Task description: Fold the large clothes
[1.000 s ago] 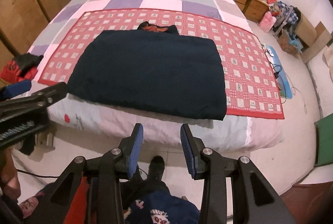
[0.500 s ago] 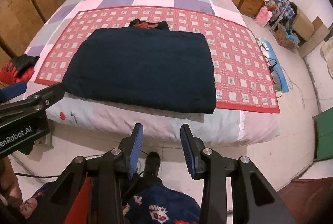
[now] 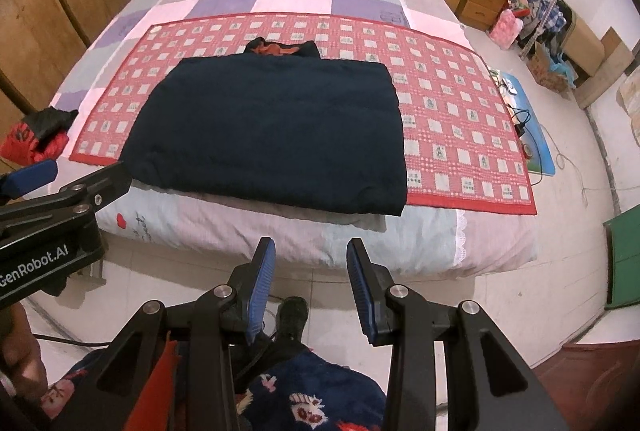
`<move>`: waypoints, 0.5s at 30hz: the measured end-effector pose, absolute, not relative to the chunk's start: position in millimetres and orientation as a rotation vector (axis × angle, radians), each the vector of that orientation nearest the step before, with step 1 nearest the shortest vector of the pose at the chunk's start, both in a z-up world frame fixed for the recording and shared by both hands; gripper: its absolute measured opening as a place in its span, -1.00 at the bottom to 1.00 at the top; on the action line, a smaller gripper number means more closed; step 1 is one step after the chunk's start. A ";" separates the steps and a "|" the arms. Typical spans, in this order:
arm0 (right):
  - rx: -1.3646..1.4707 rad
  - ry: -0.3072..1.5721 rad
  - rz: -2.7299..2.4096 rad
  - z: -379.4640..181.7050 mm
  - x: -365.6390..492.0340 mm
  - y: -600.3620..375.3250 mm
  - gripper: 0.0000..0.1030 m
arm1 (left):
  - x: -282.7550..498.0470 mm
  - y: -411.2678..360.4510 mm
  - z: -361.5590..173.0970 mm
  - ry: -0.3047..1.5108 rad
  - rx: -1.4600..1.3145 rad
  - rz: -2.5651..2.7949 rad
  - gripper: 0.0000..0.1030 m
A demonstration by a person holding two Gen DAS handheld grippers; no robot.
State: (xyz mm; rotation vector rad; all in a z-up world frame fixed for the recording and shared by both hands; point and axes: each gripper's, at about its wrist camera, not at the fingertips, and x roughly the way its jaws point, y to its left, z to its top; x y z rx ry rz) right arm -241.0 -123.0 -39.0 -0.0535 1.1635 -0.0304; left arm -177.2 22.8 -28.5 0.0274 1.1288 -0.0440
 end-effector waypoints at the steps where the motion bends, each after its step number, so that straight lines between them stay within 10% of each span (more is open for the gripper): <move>1: -0.054 1.163 -0.030 -39.0 -241.2 -123.3 -0.23 | -176.6 22.2 -28.5 1.129 0.027 -0.044 0.81; 15: -0.045 1.176 -0.020 -37.5 -230.4 -128.7 -0.23 | -167.3 17.4 -30.1 1.147 0.036 -0.043 0.81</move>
